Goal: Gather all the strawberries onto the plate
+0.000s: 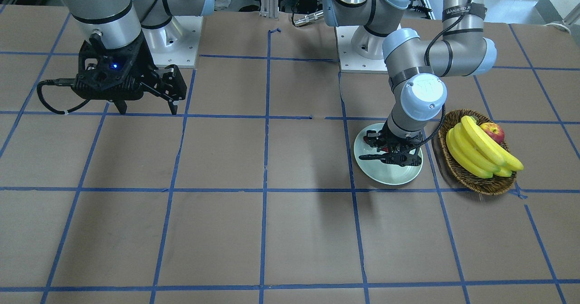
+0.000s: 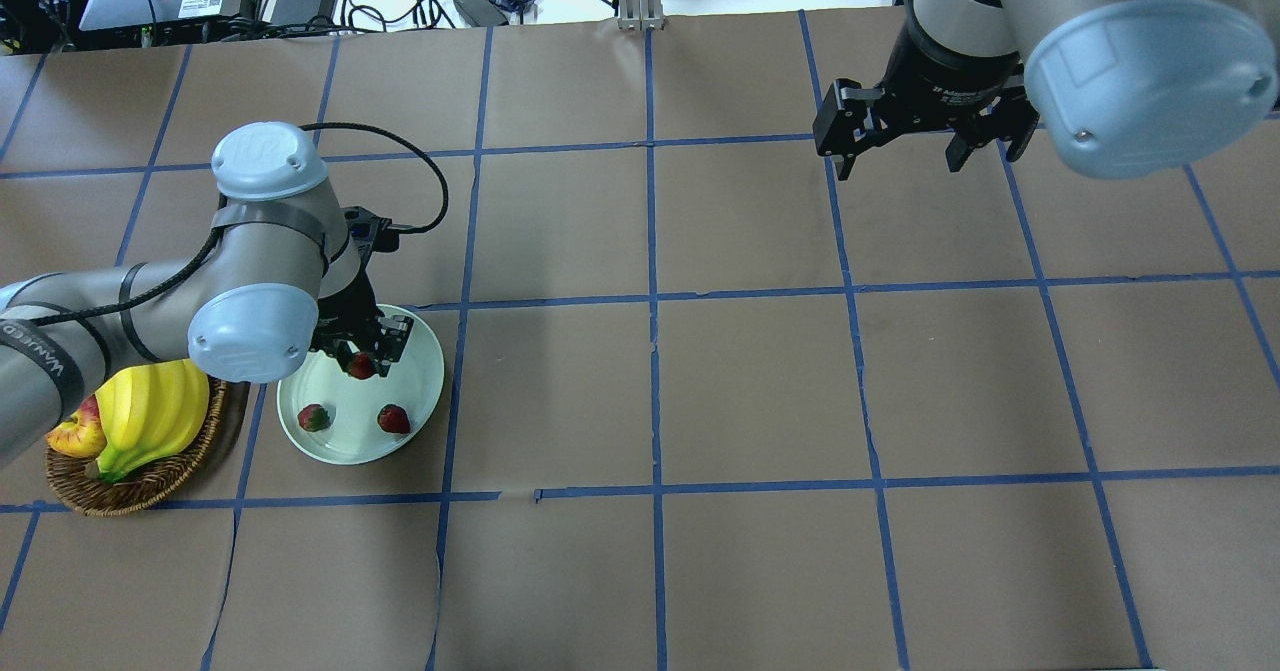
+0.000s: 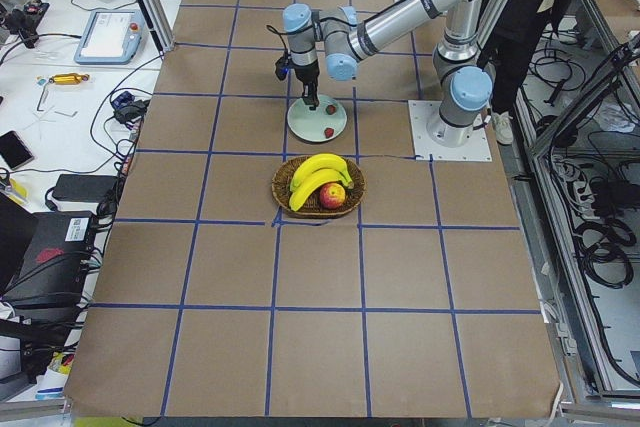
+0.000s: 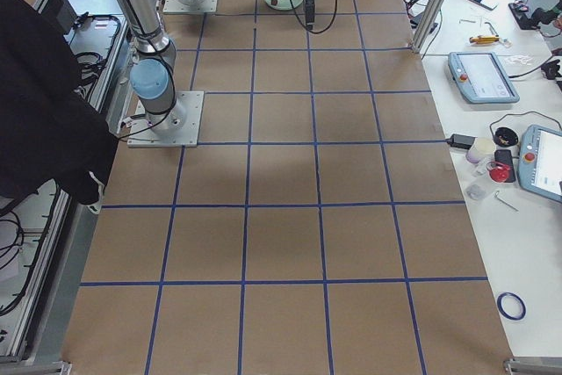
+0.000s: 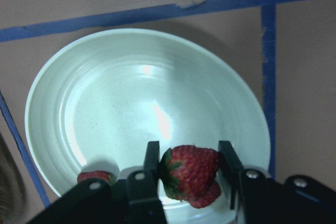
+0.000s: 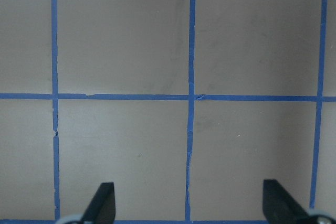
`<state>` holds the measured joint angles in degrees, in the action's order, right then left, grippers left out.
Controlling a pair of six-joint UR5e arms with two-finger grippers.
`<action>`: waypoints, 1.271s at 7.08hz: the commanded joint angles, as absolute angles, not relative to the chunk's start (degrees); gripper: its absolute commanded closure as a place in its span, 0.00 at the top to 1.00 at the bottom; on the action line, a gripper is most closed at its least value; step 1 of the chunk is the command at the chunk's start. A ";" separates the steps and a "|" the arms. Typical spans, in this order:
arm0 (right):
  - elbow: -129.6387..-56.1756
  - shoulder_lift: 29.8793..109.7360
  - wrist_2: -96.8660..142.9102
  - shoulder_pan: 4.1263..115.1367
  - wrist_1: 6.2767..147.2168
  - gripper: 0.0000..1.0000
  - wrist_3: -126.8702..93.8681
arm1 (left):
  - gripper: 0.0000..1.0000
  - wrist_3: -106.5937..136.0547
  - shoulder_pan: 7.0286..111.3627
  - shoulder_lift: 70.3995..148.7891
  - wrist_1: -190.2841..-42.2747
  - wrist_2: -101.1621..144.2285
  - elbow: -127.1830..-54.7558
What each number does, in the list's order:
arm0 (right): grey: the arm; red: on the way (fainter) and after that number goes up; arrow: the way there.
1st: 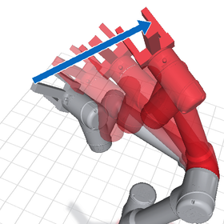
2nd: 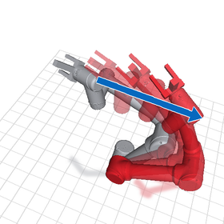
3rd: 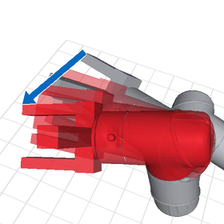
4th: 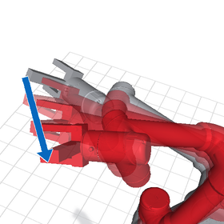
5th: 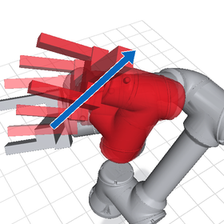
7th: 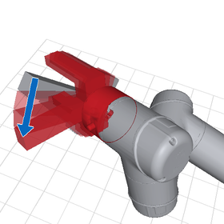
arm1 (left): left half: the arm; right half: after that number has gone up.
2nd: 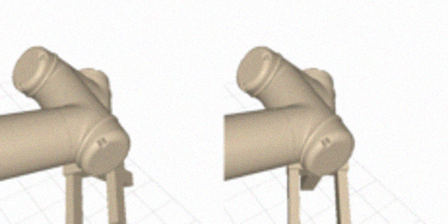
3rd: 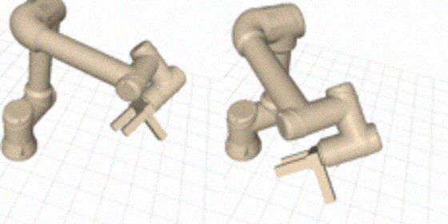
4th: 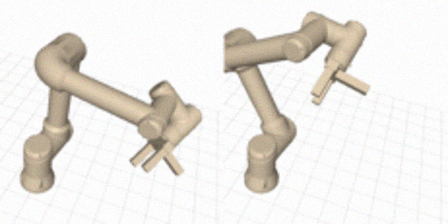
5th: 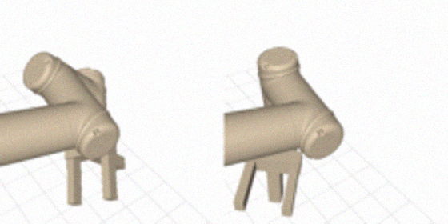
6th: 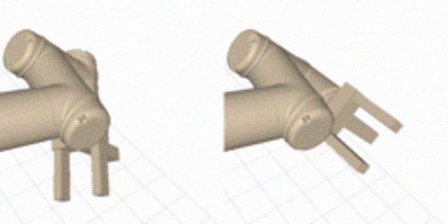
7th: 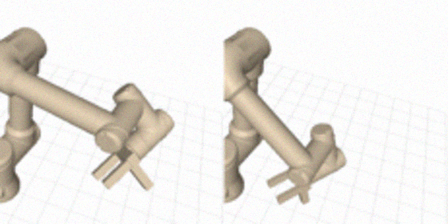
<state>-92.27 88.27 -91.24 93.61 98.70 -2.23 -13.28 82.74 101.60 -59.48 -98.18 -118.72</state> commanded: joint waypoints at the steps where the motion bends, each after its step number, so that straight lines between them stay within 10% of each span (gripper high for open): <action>1: -92.29 88.24 -91.32 93.60 98.70 1.00 -2.28 | 0.92 -14.85 81.12 101.43 -59.41 -97.74 -120.50; 9: -91.85 88.33 -91.14 93.69 98.53 1.00 -2.29 | 1.00 -6.62 90.33 96.94 -85.22 -90.35 -86.62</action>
<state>-91.85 88.33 -91.15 93.69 98.53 -2.29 -9.17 87.71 97.24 -81.90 -90.96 -91.17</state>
